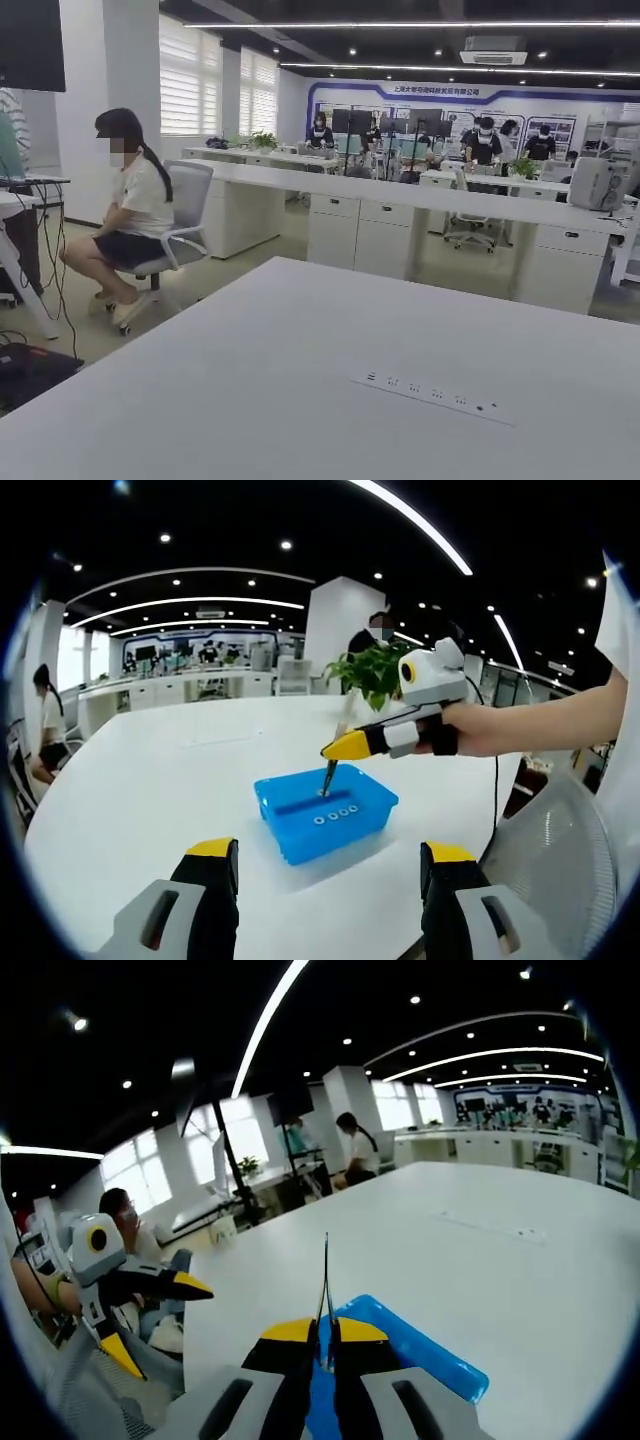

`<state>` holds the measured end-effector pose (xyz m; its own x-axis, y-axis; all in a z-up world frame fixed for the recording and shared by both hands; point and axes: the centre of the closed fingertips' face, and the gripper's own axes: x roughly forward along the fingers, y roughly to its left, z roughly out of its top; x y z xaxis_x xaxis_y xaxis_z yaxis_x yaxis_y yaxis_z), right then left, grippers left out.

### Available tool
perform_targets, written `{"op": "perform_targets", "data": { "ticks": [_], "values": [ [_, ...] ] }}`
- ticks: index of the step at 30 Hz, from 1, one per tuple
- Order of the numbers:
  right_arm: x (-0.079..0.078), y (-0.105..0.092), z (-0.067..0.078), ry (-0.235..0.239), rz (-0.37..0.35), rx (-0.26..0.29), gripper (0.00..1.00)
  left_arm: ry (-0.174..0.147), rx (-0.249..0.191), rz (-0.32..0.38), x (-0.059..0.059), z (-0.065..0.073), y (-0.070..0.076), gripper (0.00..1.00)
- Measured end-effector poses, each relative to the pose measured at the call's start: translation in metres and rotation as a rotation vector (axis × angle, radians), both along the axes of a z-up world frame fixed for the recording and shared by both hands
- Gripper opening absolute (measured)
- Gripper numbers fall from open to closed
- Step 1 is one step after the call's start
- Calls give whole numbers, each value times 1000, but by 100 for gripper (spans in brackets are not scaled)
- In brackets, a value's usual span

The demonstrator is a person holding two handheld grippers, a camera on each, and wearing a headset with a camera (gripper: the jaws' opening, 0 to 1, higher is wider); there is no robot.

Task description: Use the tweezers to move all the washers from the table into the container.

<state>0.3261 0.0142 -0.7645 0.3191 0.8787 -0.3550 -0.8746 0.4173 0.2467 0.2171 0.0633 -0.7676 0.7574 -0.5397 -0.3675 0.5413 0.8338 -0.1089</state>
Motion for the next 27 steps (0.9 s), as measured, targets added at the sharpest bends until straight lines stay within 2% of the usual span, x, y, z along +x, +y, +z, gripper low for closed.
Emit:
{"op": "perform_targets", "data": {
  "ticks": [8, 16, 20, 27],
  "values": [
    [16, 3, -16, 4, -10, -40, 3, -2, -1, -6, 0, 0, -1, 75],
    [20, 8, -36, 9, 1, -93, 3, -6, -10, 1, 1, 1, 0, 75],
    [24, 10, -43, 22, -5, -105, 3, -18, -45, 21, 3, 7, 4, 74],
    [20, 10, -57, 26, 28, -141, 3, -21, -47, 36, 4, 8, 6, 74]
  ]
}}
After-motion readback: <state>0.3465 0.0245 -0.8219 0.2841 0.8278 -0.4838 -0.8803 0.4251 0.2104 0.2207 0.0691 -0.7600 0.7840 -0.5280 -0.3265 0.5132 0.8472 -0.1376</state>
